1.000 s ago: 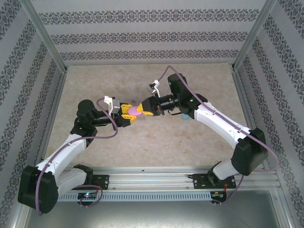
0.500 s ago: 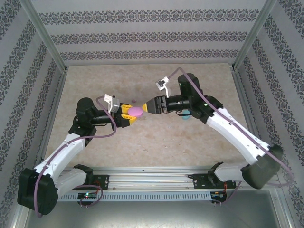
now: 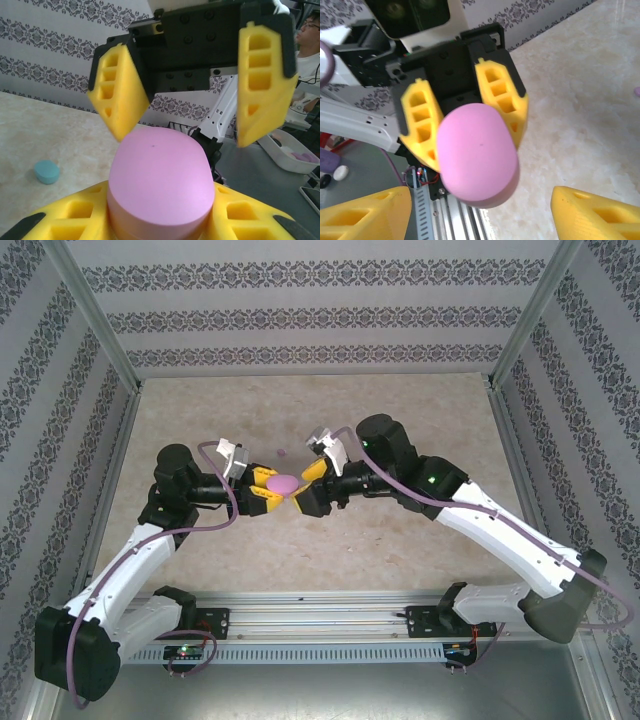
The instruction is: Insert the wireless bluetooth earbuds into the charging case
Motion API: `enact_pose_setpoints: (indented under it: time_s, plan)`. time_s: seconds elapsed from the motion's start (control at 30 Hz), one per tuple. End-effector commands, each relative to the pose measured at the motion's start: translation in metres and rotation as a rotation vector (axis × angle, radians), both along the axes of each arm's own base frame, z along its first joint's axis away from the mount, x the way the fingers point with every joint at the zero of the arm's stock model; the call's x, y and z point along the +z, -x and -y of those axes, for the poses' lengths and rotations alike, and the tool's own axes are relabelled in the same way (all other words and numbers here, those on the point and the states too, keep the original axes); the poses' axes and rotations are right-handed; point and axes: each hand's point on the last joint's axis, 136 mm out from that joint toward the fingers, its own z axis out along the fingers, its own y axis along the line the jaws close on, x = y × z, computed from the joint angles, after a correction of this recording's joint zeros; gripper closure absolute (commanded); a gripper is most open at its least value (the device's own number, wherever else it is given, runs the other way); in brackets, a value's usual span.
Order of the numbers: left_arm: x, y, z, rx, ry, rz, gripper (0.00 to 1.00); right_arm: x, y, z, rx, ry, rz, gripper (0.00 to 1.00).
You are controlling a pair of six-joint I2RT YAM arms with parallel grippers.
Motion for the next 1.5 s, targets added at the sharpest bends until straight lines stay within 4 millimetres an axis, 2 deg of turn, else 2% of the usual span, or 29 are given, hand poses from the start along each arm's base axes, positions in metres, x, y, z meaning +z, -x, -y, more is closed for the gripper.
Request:
enact_pose_setpoints:
  time_s: [0.0,0.2,0.3,0.53,0.73,1.0,1.2,1.47]
  plan:
    - [0.017,0.009,-0.003,-0.036,0.013,0.014,0.87,0.008,-0.004,-0.003,0.011,0.013,0.07,0.28]
    - [0.019,0.012,-0.003,-0.047,0.015,0.009,0.87,0.004,-0.006,-0.01,0.022,0.037,0.078,0.32]
    - [0.019,0.013,-0.003,-0.052,0.015,0.006,0.88,0.003,-0.008,-0.012,0.019,0.042,0.069,0.41]
    - [0.018,0.015,-0.004,-0.066,0.015,0.0,0.89,0.005,-0.011,-0.016,0.008,0.014,0.046,0.68]
    - [0.02,0.018,-0.004,-0.081,0.017,0.005,0.91,0.013,-0.023,-0.015,-0.026,-0.095,-0.071,0.74]
    - [0.023,0.022,-0.004,-0.102,0.026,0.004,0.92,0.017,-0.04,-0.015,-0.071,-0.193,-0.204,0.74]
    - [0.024,0.022,-0.004,-0.103,0.029,-0.002,0.92,0.014,-0.047,-0.016,-0.104,-0.205,-0.232,0.55]
    - [0.028,0.023,-0.004,-0.107,0.033,-0.008,0.93,0.007,-0.055,-0.017,-0.147,-0.195,-0.25,0.48]
